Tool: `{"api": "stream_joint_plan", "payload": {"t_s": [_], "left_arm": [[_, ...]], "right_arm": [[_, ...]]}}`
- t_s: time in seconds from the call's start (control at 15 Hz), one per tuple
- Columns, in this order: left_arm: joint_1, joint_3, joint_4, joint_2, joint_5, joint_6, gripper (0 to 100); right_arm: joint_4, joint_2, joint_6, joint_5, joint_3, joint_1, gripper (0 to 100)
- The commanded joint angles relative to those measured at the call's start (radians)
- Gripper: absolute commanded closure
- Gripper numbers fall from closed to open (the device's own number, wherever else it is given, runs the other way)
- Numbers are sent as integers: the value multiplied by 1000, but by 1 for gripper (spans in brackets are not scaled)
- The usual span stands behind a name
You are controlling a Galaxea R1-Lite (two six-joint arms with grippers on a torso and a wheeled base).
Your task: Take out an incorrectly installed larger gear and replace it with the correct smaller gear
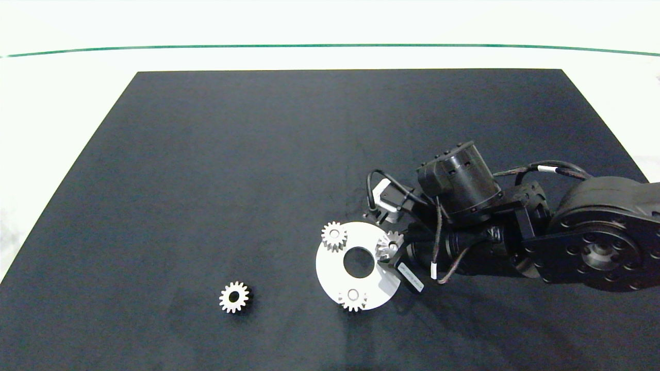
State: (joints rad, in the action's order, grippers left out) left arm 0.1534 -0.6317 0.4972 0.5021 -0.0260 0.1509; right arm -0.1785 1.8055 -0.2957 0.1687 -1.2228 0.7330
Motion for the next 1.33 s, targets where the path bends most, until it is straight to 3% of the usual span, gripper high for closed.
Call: {"api": "stream_joint_plan", "payload": {"t_s": [0.07, 0.2, 1.33], "left_arm": [[0, 0, 3, 1, 0, 1, 0], [0, 0, 3, 1, 0, 1, 0], [-3, 1, 3, 1, 0, 1, 0]], "right_arm": [[-2, 5, -2, 3, 2, 3, 70], [-4, 1, 0, 3, 5, 13, 75], [-41, -147, -6, 17, -27, 29, 75]]}}
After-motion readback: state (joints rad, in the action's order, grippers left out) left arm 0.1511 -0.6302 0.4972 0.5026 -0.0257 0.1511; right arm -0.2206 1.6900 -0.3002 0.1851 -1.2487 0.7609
